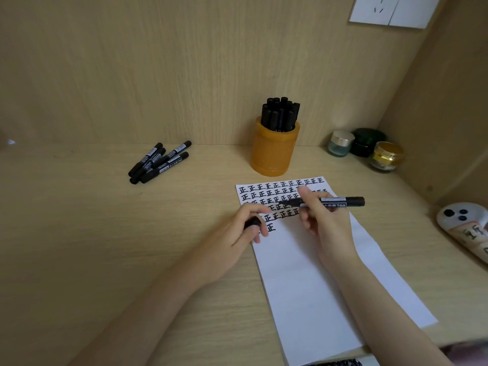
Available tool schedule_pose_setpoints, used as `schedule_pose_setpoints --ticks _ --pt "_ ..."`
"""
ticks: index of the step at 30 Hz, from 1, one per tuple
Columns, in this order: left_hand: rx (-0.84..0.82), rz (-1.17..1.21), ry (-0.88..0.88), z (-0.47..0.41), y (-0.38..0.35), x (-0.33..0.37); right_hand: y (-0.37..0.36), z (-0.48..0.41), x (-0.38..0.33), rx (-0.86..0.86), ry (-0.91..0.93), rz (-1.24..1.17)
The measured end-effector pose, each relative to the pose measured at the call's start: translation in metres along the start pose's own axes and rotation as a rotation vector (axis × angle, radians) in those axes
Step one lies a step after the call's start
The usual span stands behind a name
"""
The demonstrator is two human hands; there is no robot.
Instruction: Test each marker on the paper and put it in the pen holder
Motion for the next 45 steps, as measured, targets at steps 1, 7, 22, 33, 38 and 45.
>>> schedule_pose_setpoints --ticks 1,7,22,33,38,45 --pt "0.005 0.039 0.007 -0.001 0.000 0.001 -0.001 0.001 -0.002 -0.026 -0.008 -0.037" --pt "0.079 0.195 0.058 -0.003 0.004 0.002 -0.008 0.004 -0.002 -0.089 -0.053 -0.106" --pt "0.143 0.202 0.095 -0.005 0.006 0.001 -0.026 0.018 0.003 -0.357 -0.058 0.141" --pt "0.322 0.266 0.051 -0.004 0.011 -0.004 -0.025 0.016 0.003 -0.361 -0.040 0.077" --pt "0.330 0.278 0.047 -0.004 0.009 -0.004 -0.028 0.015 0.004 -0.361 -0.021 0.084" --pt "0.332 0.270 0.053 -0.005 0.010 -0.003 -0.029 0.015 0.003 -0.348 -0.027 0.084"
Point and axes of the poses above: each hand's wrist, its own z-axis away from the middle knuckle, its own y-axis out of the back of the hand, x = y × z, the point moved 4 cm from there along -z, towards the middle knuckle, and after that the axes turned 13 degrees about -z, right-handed, at the moved point
